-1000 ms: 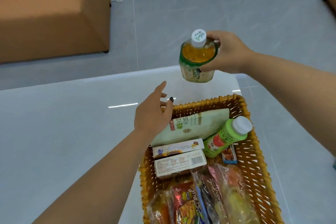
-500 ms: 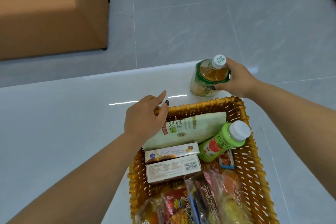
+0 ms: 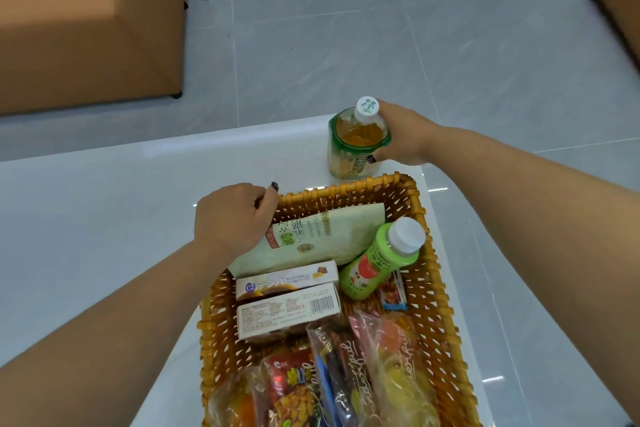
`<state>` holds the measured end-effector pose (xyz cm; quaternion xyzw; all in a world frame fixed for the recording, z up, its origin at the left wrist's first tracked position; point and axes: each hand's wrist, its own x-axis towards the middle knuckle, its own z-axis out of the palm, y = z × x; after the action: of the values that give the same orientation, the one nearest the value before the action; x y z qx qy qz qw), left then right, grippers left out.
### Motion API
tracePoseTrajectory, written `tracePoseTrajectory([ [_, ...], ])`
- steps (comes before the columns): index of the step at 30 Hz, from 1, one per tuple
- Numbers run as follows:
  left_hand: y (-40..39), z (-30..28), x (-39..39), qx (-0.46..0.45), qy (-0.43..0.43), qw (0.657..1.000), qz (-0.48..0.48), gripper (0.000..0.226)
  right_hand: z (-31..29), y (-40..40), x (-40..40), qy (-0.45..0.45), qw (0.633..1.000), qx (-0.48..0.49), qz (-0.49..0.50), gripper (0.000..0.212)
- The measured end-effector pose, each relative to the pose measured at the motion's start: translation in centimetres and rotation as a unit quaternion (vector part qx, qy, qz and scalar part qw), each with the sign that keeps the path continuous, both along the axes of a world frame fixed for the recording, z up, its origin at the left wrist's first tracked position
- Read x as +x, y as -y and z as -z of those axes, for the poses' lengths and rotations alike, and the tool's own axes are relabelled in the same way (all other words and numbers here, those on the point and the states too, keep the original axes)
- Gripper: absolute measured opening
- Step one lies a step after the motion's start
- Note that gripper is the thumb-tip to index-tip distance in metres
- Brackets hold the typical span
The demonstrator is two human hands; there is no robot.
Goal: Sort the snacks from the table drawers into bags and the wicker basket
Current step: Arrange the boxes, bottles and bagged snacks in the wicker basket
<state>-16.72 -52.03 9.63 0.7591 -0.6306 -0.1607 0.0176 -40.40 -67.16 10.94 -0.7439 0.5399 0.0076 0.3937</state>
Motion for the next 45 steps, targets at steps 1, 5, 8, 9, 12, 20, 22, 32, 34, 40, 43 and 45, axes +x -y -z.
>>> tracePoseTrajectory([
  [1, -0.1, -0.3, -0.1, -0.001, -0.014, 1.0, -0.011, 0.051, 0.2, -0.1, 0.1, 0.004, 1.0, 0.008, 0.007, 0.084],
  [5, -2.0, -1.2, 0.2, -0.063, -0.045, 0.994, -0.077, 0.036, 0.6, -2.0, -0.2, 0.056, 0.996, -0.002, 0.069, 0.077],
  [8, -5.4, -2.1, 1.3, -0.063, -0.051, 0.987, -0.141, 0.045, -0.3, -5.9, -1.1, 0.091, 0.985, -0.013, 0.144, 0.054],
  [9, -6.9, -2.2, 1.7, -0.051, -0.057, 0.984, -0.163, 0.048, -0.2, -7.3, -1.6, 0.09, 0.981, 0.003, 0.172, 0.053],
  [12, -11.3, -2.2, 2.4, -0.019, -0.112, 0.969, -0.219, 0.059, 0.2, -10.8, -3.2, 0.096, 0.962, 0.043, 0.25, 0.047],
  [20, -17.4, -1.8, -0.5, 0.054, -0.249, 0.924, -0.287, 0.05, 0.5, -22.3, -5.1, 0.126, 0.921, 0.054, 0.364, 0.02],
  [22, -18.6, -1.7, -1.2, 0.048, -0.281, 0.915, -0.285, 0.038, 0.7, -24.9, -5.3, 0.1, 0.931, 0.041, 0.349, 0.016],
  [32, -25.5, -2.7, -2.2, 0.089, -0.369, 0.872, -0.309, 0.031, 0.7, -33.4, -7.0, -0.002, 0.936, 0.041, 0.349, 0.023],
  [34, -26.8, -2.9, -3.0, 0.092, -0.386, 0.865, -0.309, 0.029, 0.6, -34.3, -6.9, -0.001, 0.936, 0.034, 0.349, 0.025],
  [40, -26.9, -2.4, -5.1, 0.044, -0.382, 0.851, -0.359, 0.04, 0.7, -34.5, -6.7, -0.03, 0.947, -0.019, 0.32, 0.035],
  [43, -26.3, -1.5, -5.5, 0.024, -0.371, 0.855, -0.362, 0.041, 0.9, -33.5, -7.0, -0.036, 0.949, -0.031, 0.312, 0.035],
  [45, -25.7, -1.3, -5.7, 0.014, -0.364, 0.859, -0.361, 0.041, 1.1, -32.7, -7.2, -0.038, 0.949, -0.034, 0.311, 0.035],
])
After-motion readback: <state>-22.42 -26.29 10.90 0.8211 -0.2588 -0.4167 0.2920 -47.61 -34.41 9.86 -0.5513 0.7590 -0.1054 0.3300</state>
